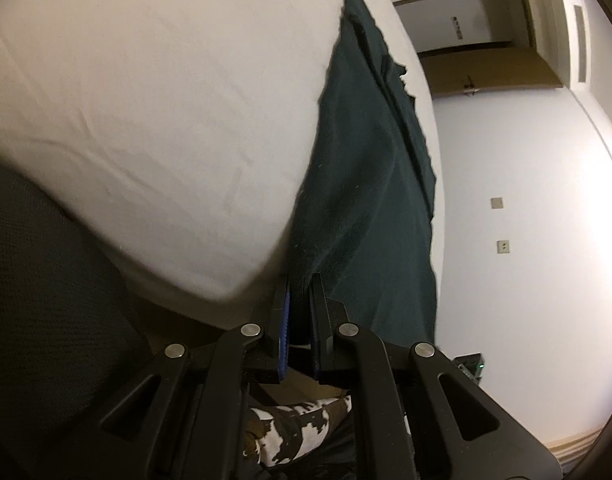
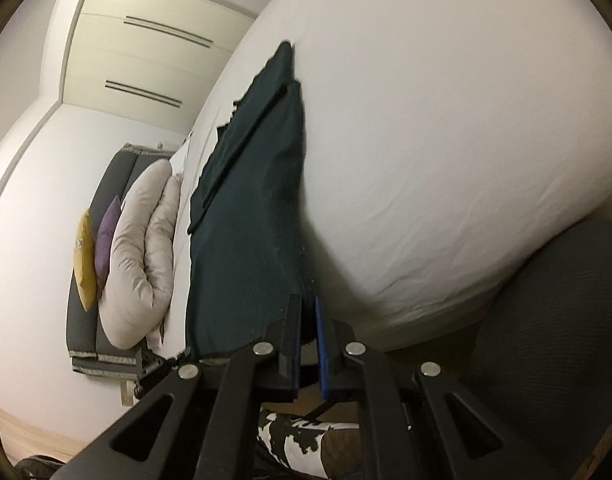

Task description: Fold small clothes

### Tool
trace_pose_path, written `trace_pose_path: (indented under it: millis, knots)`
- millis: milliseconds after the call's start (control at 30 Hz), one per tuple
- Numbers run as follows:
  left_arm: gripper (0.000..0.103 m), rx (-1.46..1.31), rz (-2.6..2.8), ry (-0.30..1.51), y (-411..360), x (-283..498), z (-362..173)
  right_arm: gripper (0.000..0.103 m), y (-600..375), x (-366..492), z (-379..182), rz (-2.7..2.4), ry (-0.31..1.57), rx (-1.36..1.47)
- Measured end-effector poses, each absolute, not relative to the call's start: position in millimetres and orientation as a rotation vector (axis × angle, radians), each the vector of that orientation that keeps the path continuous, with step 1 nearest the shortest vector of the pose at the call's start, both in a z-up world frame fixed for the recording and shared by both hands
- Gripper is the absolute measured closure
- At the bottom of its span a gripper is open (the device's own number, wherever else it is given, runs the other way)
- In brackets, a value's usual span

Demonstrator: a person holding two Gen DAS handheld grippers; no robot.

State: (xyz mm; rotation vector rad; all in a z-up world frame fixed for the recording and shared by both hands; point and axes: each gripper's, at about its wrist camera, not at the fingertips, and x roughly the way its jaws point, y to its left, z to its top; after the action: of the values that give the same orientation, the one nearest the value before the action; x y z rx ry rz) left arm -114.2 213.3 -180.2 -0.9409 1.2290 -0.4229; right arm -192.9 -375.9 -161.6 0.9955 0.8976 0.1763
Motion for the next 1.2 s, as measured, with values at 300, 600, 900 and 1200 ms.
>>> trace_pose_path:
  millis: [300, 600, 900, 1200]
  knots:
    - [0.049, -1.023, -0.356, 1.173, 231, -120, -170, 0.095, -386, -192, -161, 0.138, 0.876, 1.016]
    - [0.031, -1.049, -0.412, 1.174, 220, -119, -168, 0.099, -412, -199, -169, 0.127, 0.875, 1.095]
    - [0.031, -1.084, -0.409, 1.224, 214, -115, -185, 0.042, -390, -176, -179, 0.182, 0.95, 1.051]
    - [0.031, -1.157, -0.442, 1.179, 218, -119, -191, 0.061, -352, -144, -188, 0.292, 1.062, 0.953]
